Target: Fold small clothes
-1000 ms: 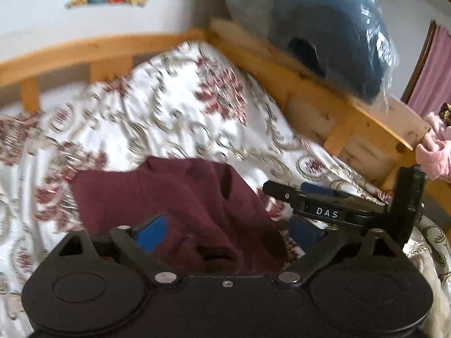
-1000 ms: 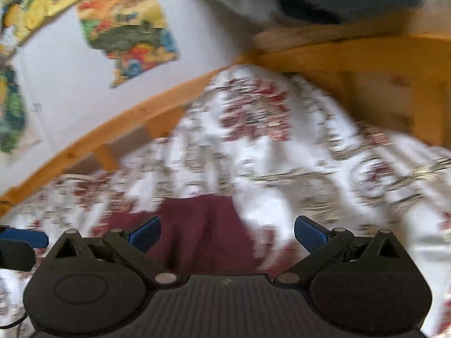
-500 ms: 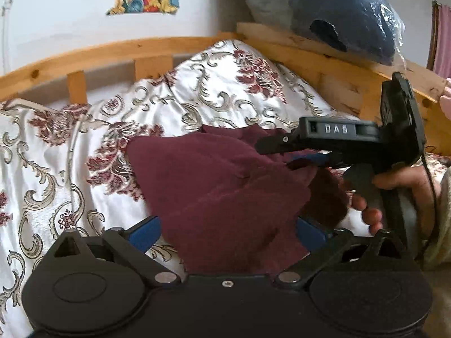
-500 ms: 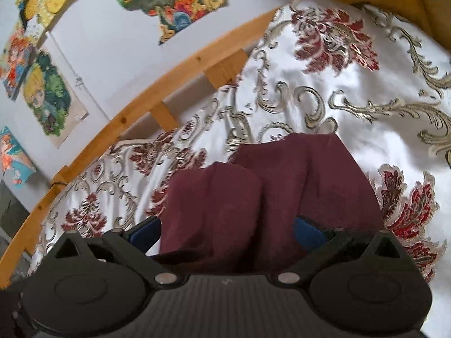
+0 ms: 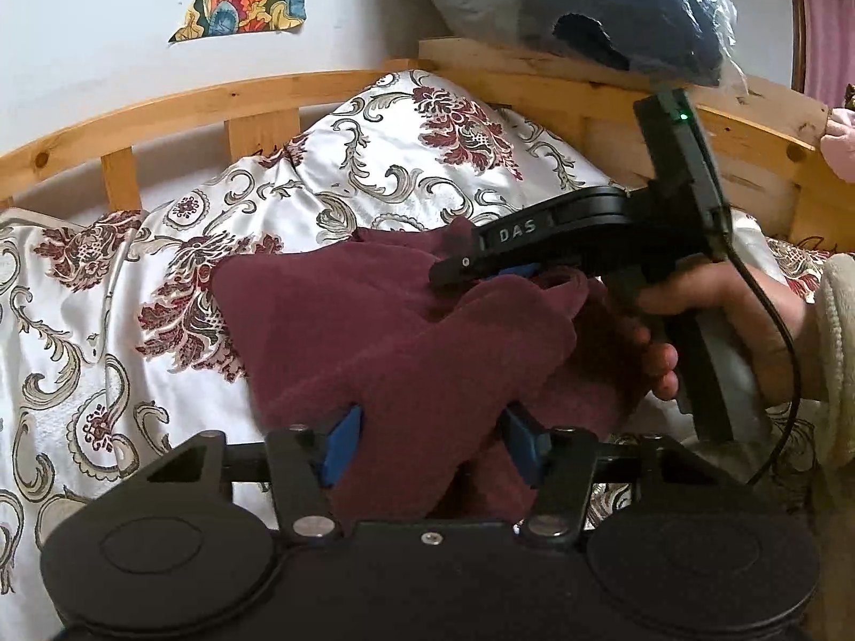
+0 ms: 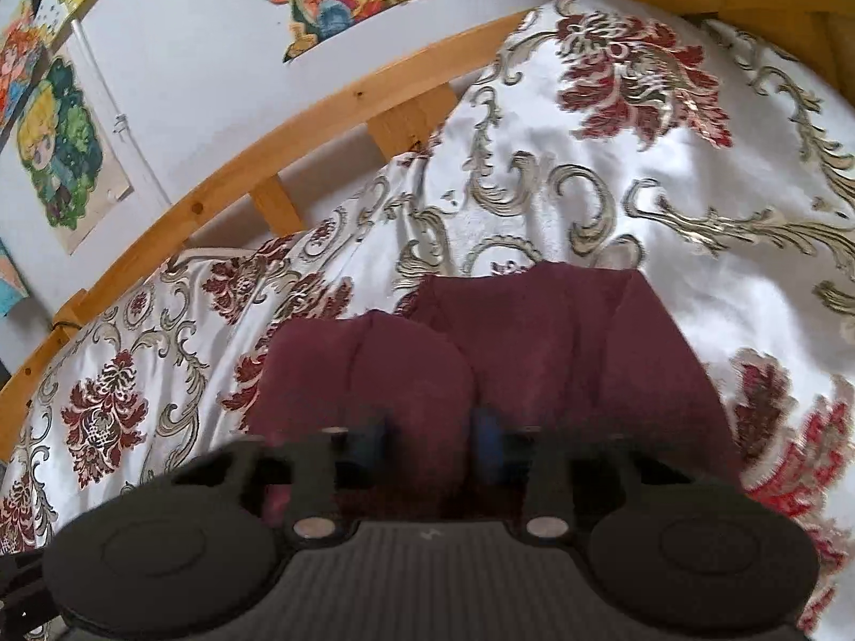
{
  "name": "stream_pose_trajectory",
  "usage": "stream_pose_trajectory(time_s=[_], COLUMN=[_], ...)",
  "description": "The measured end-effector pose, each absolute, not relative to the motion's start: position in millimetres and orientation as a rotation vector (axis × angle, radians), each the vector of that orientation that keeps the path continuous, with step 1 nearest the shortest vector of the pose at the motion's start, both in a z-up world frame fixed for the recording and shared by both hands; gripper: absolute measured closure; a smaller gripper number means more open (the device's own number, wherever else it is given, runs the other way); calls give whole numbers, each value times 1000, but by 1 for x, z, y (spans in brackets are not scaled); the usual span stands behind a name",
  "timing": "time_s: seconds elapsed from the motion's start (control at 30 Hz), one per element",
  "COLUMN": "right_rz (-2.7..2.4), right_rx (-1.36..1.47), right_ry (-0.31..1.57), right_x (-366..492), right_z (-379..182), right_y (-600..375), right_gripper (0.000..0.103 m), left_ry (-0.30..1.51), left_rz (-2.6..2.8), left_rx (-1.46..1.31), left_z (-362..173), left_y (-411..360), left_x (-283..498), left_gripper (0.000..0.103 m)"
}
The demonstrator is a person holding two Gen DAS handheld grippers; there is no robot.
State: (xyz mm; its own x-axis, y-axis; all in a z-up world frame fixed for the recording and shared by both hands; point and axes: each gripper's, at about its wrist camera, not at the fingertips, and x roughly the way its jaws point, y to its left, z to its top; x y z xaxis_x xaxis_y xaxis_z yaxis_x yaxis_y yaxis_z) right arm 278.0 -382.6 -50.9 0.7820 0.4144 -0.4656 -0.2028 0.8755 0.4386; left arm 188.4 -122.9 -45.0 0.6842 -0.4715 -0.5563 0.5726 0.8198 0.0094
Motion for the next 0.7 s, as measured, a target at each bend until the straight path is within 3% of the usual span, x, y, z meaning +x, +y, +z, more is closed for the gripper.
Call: stream_pose_trajectory(time_s=[0.07,0.23,0.7], right_rz=[340,296,130], right_rx=[352,297,318], right_ry=[555,430,431], right_x=[276,258,245], right_z=[-47,-23,-20], right_y=[-379,-383,-426], right_gripper=[92,93,94], left_ry=[563,542,570], left_rz=[-589,-637,-808], left_rx=[184,163,23], left_z=[-45,-44,-52], left_y=[-123,-130,-154], left_x=[189,187,196], left_gripper=[52,60,56])
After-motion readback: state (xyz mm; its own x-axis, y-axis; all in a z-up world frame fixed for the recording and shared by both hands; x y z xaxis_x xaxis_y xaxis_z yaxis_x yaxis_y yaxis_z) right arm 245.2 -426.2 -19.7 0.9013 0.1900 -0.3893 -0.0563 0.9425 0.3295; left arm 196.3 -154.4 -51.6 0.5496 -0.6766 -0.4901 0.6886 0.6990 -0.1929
